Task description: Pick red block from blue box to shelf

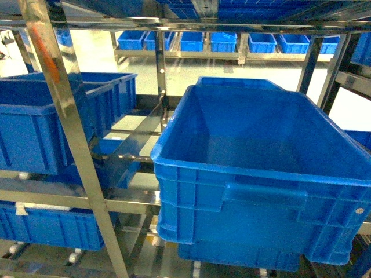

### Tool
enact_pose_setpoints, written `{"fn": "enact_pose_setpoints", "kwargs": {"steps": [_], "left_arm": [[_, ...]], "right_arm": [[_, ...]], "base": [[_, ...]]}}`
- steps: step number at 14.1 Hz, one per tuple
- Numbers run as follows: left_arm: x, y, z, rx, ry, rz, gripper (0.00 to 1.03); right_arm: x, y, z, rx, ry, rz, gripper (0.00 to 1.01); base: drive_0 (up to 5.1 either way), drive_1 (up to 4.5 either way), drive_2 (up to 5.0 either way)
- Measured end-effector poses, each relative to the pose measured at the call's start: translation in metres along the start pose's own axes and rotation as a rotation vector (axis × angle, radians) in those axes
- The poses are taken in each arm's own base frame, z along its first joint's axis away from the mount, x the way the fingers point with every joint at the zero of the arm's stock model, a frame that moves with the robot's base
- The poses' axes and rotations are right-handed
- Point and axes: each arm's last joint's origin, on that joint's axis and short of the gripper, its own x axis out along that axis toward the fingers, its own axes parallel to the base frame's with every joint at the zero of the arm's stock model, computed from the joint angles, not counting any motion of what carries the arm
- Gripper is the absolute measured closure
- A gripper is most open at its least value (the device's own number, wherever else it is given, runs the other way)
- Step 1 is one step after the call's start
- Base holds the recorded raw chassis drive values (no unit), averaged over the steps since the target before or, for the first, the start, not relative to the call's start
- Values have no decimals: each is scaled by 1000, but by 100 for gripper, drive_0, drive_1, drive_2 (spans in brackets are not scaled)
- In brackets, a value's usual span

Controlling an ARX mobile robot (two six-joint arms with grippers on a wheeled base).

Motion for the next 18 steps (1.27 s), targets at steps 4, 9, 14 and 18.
{"fn": "enact_pose_setpoints", "kwargs": {"steps": [4, 9, 14, 18], "left_arm": [[0, 0, 0, 0, 0, 0, 5], [0, 0, 0, 0, 0, 0, 5], [0, 0, 0, 0, 0, 0, 5], [0, 0, 0, 0, 0, 0, 5]], "right_arm": [[0, 0, 0, 0, 0, 0, 74], [0, 0, 0, 0, 0, 0, 74], [0, 0, 0, 0, 0, 0, 74], [0, 0, 0, 0, 0, 0, 74]], "base": [[0, 0, 0], [0, 0, 0], [0, 0, 0], [0, 0, 0]]}}
